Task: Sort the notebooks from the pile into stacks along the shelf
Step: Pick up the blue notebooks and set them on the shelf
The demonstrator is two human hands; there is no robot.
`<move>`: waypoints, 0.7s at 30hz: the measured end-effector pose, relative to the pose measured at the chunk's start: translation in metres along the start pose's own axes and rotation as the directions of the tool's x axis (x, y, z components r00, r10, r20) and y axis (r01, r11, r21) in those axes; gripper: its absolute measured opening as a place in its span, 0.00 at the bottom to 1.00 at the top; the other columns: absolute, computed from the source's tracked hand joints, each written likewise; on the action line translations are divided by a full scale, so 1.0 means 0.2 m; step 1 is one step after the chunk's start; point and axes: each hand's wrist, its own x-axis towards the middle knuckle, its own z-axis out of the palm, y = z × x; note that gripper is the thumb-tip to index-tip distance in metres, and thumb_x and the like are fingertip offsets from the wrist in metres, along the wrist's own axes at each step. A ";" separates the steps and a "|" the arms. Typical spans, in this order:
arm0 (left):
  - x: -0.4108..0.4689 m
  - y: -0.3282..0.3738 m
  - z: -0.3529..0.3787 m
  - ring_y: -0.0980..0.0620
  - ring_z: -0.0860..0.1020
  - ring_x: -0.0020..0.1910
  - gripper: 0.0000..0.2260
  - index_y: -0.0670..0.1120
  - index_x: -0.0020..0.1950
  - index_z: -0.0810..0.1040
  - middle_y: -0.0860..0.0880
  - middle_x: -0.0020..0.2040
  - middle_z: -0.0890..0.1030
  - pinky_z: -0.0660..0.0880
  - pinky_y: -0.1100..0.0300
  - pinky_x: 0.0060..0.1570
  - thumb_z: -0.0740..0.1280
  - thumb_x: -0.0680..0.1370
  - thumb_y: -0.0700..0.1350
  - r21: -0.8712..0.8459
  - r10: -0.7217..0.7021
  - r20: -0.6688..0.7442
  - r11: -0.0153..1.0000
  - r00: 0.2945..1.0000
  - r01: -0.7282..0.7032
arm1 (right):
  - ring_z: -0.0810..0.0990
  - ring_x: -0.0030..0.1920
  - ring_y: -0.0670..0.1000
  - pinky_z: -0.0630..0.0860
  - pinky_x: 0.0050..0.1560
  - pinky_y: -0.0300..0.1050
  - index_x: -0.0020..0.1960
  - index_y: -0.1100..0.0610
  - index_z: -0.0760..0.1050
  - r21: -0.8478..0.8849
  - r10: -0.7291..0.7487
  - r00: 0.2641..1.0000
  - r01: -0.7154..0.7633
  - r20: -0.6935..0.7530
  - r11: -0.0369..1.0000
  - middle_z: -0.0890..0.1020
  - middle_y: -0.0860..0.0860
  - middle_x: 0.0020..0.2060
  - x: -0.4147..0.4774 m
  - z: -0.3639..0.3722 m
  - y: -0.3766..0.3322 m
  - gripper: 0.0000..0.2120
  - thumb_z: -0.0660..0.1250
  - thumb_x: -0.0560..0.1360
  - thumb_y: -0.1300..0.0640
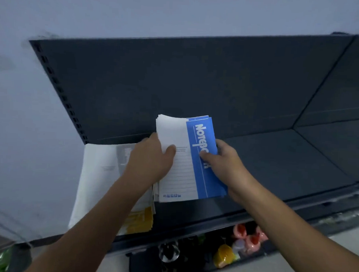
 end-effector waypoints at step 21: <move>-0.05 1.64 1.02 0.53 0.70 0.36 0.14 0.48 0.36 0.65 0.47 0.42 0.74 0.62 0.58 0.31 0.56 0.82 0.47 -0.121 0.329 0.253 0.944 0.910 -0.308 | 0.86 0.46 0.49 0.82 0.52 0.51 0.55 0.48 0.78 0.047 0.087 0.883 -0.074 -0.461 0.996 0.86 0.43 0.46 -0.09 -1.77 0.48 0.09 0.67 0.77 0.59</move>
